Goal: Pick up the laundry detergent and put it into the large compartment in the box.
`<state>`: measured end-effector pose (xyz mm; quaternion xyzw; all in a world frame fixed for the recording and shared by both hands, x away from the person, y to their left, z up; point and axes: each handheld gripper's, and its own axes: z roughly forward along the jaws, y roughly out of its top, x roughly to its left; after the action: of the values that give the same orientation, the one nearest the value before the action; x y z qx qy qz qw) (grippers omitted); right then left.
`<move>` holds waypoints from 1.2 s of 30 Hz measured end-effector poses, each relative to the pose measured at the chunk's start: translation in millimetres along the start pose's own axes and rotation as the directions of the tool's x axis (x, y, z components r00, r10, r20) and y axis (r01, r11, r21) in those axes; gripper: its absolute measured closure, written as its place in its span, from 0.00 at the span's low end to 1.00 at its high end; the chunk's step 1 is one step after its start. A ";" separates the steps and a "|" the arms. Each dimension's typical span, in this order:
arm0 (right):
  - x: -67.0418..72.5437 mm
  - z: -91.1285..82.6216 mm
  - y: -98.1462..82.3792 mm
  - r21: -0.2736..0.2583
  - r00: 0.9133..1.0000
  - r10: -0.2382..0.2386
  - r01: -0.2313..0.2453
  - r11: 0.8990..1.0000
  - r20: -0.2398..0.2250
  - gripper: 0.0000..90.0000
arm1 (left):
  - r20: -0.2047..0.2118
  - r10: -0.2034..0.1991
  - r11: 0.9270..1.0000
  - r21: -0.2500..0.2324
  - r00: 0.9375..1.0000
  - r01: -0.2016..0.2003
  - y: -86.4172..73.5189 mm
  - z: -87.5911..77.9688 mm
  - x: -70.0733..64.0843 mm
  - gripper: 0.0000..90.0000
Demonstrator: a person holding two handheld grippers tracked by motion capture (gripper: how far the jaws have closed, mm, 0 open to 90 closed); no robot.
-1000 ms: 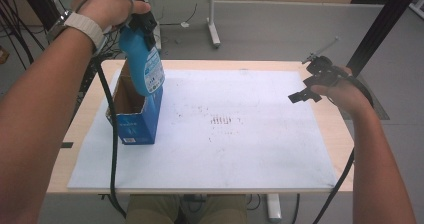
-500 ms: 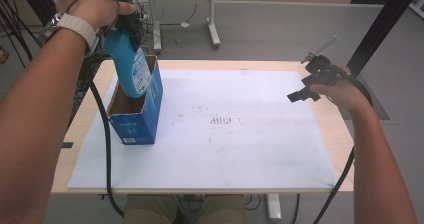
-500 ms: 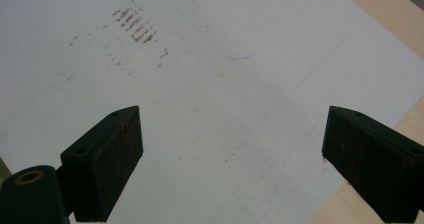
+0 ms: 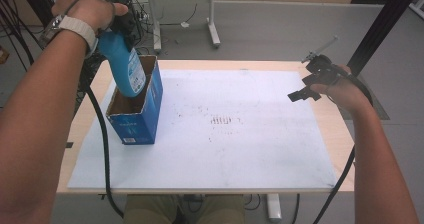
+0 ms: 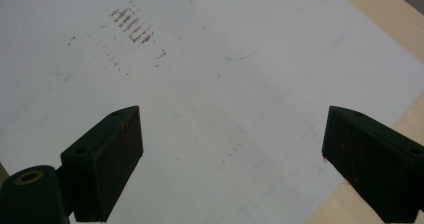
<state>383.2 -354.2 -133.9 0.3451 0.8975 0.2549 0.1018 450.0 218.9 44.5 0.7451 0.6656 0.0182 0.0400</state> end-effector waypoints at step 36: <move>-2.4 3.4 -2.3 0.007 1.000 0.006 -0.006 1.000 -0.003 0.11 | -0.017 -0.039 0.999 0.003 0.999 0.039 6.1 30.4 11.6 0.41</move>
<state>384.9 -355.9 -138.0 0.3477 0.8975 0.2527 0.0983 459.8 228.7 14.4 0.7317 0.6804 0.0226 0.0336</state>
